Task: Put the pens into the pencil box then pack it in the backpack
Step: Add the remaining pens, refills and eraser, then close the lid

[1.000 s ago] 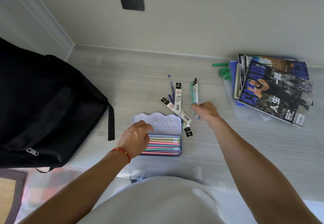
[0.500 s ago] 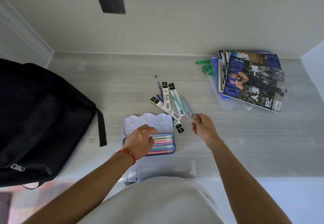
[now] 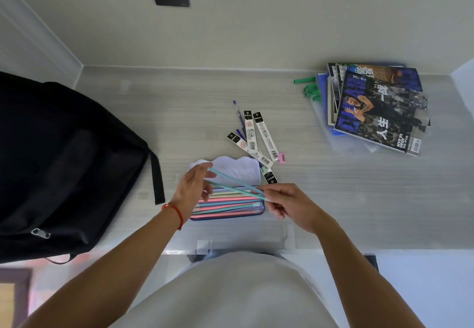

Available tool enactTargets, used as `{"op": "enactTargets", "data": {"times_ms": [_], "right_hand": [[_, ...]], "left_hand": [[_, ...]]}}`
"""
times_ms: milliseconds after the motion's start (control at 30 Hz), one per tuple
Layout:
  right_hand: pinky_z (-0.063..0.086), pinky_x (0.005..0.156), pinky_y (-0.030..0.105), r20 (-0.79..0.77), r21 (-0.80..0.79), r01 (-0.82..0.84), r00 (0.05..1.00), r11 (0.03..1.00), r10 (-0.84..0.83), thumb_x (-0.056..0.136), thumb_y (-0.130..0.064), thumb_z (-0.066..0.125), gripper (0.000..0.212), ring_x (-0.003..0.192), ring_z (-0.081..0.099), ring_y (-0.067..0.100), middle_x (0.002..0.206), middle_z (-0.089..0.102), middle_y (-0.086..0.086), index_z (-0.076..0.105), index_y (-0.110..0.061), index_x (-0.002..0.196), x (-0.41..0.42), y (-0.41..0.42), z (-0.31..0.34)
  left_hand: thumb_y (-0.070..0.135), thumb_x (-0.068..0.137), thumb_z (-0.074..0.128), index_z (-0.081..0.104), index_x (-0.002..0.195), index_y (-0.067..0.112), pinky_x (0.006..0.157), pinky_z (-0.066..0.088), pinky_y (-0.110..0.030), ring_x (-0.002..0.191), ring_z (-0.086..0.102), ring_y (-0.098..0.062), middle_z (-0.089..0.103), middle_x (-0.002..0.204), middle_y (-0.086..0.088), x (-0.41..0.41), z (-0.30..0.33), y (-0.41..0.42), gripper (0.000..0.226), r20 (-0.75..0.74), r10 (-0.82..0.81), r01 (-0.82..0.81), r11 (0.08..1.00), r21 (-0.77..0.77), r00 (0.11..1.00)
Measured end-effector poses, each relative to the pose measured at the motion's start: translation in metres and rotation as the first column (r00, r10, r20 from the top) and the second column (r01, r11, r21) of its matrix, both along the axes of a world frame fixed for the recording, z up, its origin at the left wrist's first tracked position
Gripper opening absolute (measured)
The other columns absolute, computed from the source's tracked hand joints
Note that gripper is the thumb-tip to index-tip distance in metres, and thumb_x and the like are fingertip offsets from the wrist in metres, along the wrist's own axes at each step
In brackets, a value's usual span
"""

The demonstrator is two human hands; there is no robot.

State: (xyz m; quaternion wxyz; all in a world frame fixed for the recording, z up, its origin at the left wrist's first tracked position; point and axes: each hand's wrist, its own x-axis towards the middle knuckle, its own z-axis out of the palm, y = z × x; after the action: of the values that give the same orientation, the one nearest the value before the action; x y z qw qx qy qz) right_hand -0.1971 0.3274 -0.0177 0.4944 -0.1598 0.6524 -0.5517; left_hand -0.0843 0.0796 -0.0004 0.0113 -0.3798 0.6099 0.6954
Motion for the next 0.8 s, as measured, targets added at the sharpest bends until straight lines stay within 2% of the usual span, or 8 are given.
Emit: {"op": "enactTargets", "data": {"times_ms": [100,233,300,367,500,633,733,800], "right_hand": [[0.030,0.053,0.027,0.058,-0.030,-0.023,0.998,0.999,0.025,0.101,-0.026,0.055,0.029,0.059,0.036,0.016,0.070,0.048,0.009,0.071,-0.006,0.115,0.000,-0.014,0.006],[0.033,0.050,0.026,0.040,-0.018,-0.087,0.995,0.996,0.087,0.100,-0.024,0.055,0.027,0.058,0.040,0.014,0.071,0.053,0.009,0.073,-0.015,0.118,-0.006,-0.029,0.014],[0.033,0.050,0.025,0.057,-0.013,-0.110,0.992,0.994,0.111,0.100,-0.023,0.055,0.027,0.057,0.042,0.014,0.072,0.053,0.009,0.074,-0.020,0.119,-0.008,-0.033,0.016],[0.032,0.049,0.025,0.054,0.007,-0.132,0.990,0.991,0.131,0.102,-0.021,0.055,0.025,0.056,0.041,0.013,0.071,0.053,0.009,0.074,-0.019,0.118,-0.009,-0.034,0.017],[0.031,0.046,0.022,0.017,0.107,-0.157,0.988,0.982,0.156,0.102,-0.018,0.055,0.022,0.052,0.038,0.013,0.070,0.054,0.006,0.075,-0.018,0.113,-0.010,-0.039,0.015],[0.037,0.047,0.017,-0.028,0.185,-0.170,0.984,0.968,0.178,0.098,-0.020,0.057,0.024,0.051,0.040,0.010,0.070,0.062,-0.001,0.075,-0.025,0.112,-0.010,-0.043,0.013],[0.042,0.051,0.021,-0.146,0.183,-0.043,0.987,0.982,0.070,0.094,-0.016,0.063,0.018,0.051,0.046,0.010,0.058,0.059,-0.005,0.078,-0.022,0.102,-0.012,-0.042,0.009],[0.049,0.056,0.027,-0.244,0.194,0.062,0.970,0.979,-0.014,0.091,-0.012,0.067,0.013,0.056,0.057,0.013,0.062,0.067,0.003,0.077,-0.020,0.096,-0.013,-0.038,0.002]], "left_hand": [[0.053,0.099,0.037,0.065,0.112,0.017,0.050,0.043,-0.028,0.060,0.049,-0.021,0.071,0.100,-0.019,0.012,-0.002,-0.007,0.047,-0.002,0.036,-0.036,0.999,-0.035,0.999],[0.068,0.093,0.025,0.071,0.098,0.014,0.066,0.053,-0.036,0.070,0.058,-0.023,0.072,0.088,-0.016,0.026,-0.004,-0.023,0.071,0.142,-0.009,0.036,0.982,-0.188,0.990],[0.072,0.091,0.026,0.072,0.089,0.015,0.066,0.052,-0.034,0.063,0.057,-0.020,0.066,0.073,-0.018,0.030,-0.003,-0.027,0.073,0.164,-0.032,0.072,0.967,-0.246,0.986],[0.075,0.089,0.027,0.069,0.083,0.014,0.062,0.048,-0.032,0.056,0.050,-0.016,0.057,0.062,-0.013,0.033,-0.002,-0.030,0.074,0.132,-0.078,0.106,0.969,-0.222,0.988],[0.063,0.096,0.032,0.070,0.094,0.015,0.055,0.047,-0.025,0.055,0.048,-0.013,0.053,0.059,-0.006,0.034,0.000,-0.024,0.061,0.053,-0.152,0.157,0.981,-0.114,0.987],[0.031,0.103,0.042,0.069,0.092,0.014,0.054,0.048,-0.020,0.058,0.051,-0.011,0.057,0.063,-0.004,0.033,-0.009,-0.011,0.034,0.086,-0.153,0.164,0.977,-0.140,0.984],[0.024,0.102,0.049,0.072,0.093,0.018,0.062,0.054,-0.019,0.058,0.055,-0.008,0.061,0.062,-0.001,0.040,-0.018,-0.014,0.026,0.088,-0.108,0.123,0.973,-0.194,0.990],[0.021,0.099,0.054,0.074,0.091,0.023,0.063,0.055,-0.016,0.058,0.060,-0.008,0.065,0.062,-0.002,0.045,-0.022,-0.019,0.021,0.096,-0.130,0.151,0.955,-0.255,0.987]]}}
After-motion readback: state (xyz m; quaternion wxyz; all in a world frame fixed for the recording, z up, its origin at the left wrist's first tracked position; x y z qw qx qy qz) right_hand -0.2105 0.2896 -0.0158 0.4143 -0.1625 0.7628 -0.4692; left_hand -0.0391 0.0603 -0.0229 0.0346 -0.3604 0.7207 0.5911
